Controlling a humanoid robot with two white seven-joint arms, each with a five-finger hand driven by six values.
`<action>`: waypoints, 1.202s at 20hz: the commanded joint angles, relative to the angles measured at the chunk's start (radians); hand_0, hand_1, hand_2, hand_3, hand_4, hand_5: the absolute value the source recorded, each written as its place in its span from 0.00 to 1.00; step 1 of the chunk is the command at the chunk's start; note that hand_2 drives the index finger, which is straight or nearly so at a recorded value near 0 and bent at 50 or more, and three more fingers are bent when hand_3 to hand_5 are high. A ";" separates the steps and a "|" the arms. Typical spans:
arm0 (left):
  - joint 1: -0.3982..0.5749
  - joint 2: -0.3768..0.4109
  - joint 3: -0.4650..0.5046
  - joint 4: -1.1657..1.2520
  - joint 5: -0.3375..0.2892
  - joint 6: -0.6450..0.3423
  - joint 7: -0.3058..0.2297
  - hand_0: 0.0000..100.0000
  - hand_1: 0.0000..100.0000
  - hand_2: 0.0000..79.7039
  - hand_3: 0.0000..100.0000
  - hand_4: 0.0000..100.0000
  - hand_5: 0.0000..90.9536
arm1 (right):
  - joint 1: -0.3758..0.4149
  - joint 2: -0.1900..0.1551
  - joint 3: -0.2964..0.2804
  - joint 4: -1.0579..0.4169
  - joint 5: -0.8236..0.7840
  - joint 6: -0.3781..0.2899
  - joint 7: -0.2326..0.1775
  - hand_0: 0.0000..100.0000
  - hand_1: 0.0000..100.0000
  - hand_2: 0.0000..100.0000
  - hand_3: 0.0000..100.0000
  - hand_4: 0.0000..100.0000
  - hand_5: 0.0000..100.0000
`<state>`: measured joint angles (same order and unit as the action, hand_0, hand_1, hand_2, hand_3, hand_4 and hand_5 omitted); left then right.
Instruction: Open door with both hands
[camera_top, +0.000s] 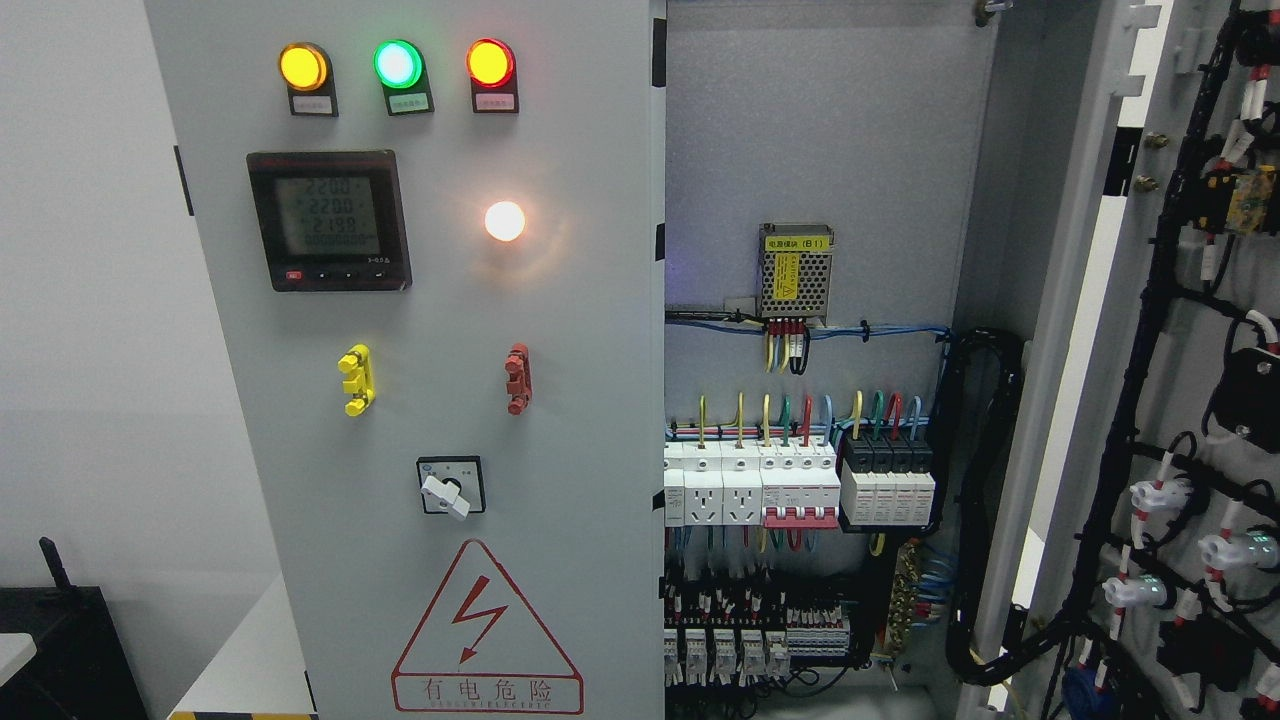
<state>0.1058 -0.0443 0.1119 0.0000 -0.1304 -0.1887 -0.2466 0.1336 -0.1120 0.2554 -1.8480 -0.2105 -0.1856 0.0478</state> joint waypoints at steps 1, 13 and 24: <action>0.000 0.000 0.000 -0.014 0.000 0.000 0.000 0.00 0.00 0.00 0.00 0.03 0.00 | -0.101 0.005 0.064 0.007 -0.001 0.051 0.000 0.11 0.00 0.00 0.00 0.00 0.00; 0.000 0.000 0.000 -0.014 0.000 -0.001 0.000 0.00 0.00 0.00 0.00 0.03 0.00 | -0.279 0.002 0.076 0.113 -0.039 0.129 0.003 0.11 0.00 0.00 0.00 0.00 0.00; 0.000 0.000 0.000 -0.014 0.000 0.000 0.000 0.00 0.00 0.00 0.00 0.03 0.00 | -0.393 0.008 0.081 0.243 -0.047 0.158 0.003 0.11 0.00 0.00 0.00 0.00 0.00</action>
<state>0.1058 -0.0445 0.1120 0.0000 -0.1304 -0.1856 -0.2466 -0.2009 -0.1083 0.3228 -1.7112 -0.2521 -0.0348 0.0500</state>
